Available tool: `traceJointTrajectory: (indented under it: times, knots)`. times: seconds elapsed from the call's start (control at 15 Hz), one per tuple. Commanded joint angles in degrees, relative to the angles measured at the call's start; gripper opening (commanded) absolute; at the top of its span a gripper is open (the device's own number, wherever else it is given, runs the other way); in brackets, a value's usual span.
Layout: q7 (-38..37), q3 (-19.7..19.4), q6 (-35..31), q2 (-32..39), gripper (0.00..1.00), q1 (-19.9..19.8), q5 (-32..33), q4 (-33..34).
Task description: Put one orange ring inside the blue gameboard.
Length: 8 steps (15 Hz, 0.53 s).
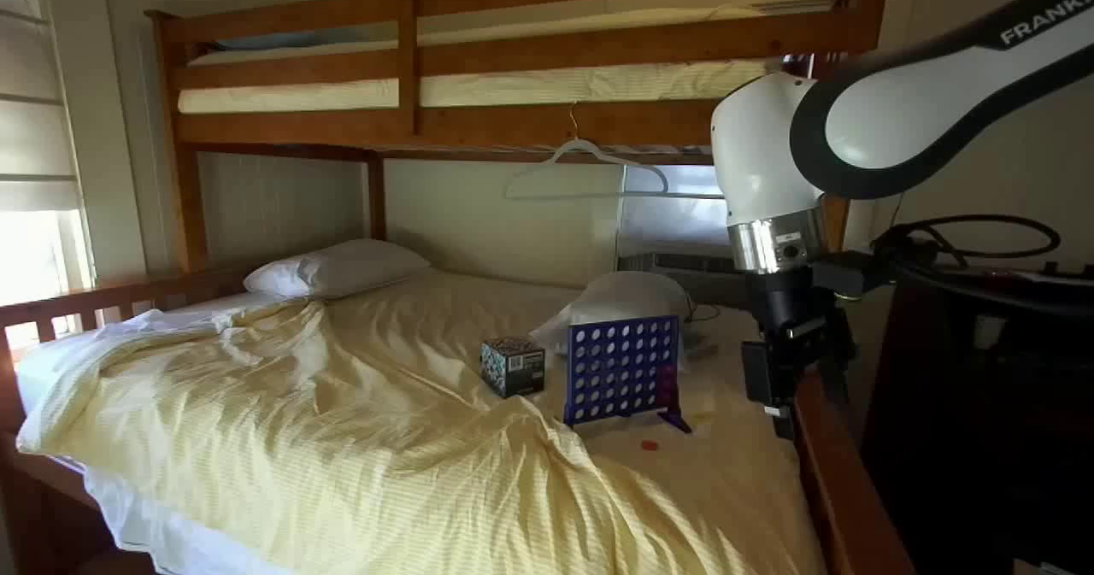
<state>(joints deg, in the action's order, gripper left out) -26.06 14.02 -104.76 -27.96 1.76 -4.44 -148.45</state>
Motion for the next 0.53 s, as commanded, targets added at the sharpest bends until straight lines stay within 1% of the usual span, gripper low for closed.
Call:
traceJointTrajectory:
  times: [0.0,0.27,0.4,0.47]
  knots:
    - [-0.30,-0.78,0.12,0.09,1.00,0.80,0.34,0.09]
    - [-0.30,-0.78,0.12,0.09,1.00,0.80,0.34,0.09]
    - [-1.02,-2.14,-1.00,1.96,1.00,-0.69,-0.13,1.74]
    - [-0.12,-3.02,-1.69,2.87,1.00,-1.06,-0.10,2.36]
